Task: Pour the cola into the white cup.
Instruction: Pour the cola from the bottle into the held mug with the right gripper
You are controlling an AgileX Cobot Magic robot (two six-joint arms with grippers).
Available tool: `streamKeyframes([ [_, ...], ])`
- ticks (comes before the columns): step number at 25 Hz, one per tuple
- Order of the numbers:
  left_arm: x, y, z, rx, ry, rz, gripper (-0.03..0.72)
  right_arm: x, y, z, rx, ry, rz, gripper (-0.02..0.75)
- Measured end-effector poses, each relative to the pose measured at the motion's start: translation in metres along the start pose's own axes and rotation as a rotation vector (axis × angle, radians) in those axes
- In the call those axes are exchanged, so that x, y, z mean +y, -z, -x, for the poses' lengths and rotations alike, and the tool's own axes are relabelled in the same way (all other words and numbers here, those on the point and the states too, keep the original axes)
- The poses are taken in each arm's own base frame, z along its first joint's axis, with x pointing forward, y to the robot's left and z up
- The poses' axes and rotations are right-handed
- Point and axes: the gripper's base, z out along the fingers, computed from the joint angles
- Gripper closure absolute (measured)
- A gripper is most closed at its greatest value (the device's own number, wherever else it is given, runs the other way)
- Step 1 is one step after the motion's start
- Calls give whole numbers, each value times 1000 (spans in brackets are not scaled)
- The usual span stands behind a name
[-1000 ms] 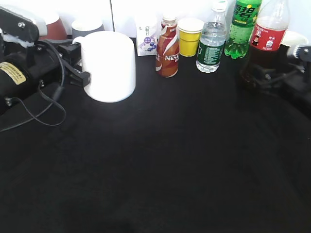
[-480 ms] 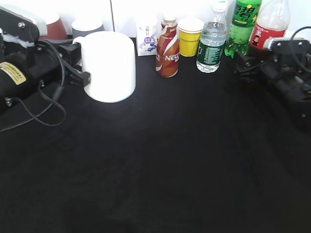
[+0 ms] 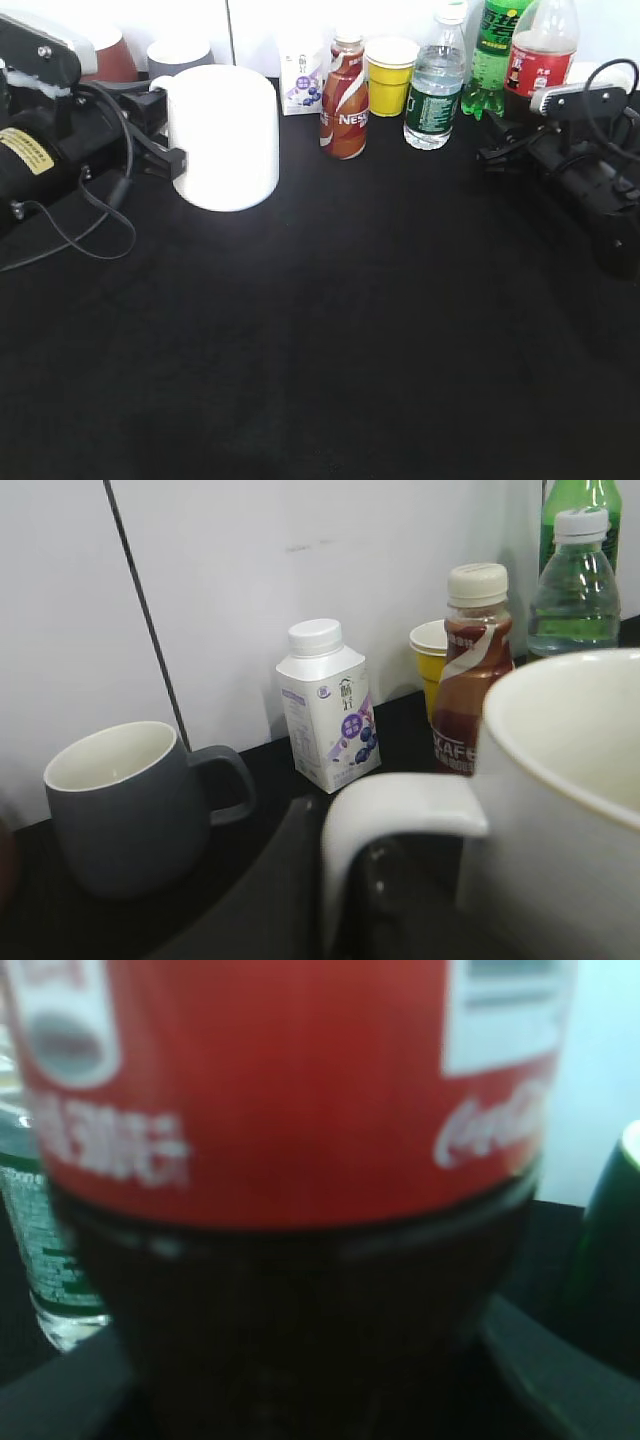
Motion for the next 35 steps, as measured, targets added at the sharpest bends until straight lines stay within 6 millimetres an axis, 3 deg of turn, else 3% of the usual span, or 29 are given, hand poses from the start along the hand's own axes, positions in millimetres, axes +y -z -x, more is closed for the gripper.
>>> streamKeyframes([
  [2, 0, 0, 0, 0, -2, -2, 650, 0, 6, 16, 4, 6, -1, 314],
  [3, 0, 0, 0, 0, -2, -2, 650, 2, 10, 27, -12, 19, 17, 377],
  [6, 0, 0, 0, -1, -4, -4, 650, 12, 19, 67, -105, 87, 117, 377],
  [7, -1, 0, 0, -1, -5, -6, 650, 12, 19, 71, -117, 90, 117, 377],
  [13, -3, 0, 0, -3, -10, -28, 650, 27, 22, 74, -123, 150, 243, 377],
  [18, -4, 0, 1, -9, 35, -36, 650, 83, 18, 85, -179, 175, 412, 377],
  [20, -5, 0, 1, -12, 47, -38, 650, 96, 18, 88, -202, 219, 468, 377],
  [25, -10, 0, 2, -21, 65, -99, 650, 105, 22, 86, -220, 318, 552, 377],
  [35, -14, 1, -4, 49, 4, -135, 650, 108, 23, 85, -368, 824, 519, 377],
])
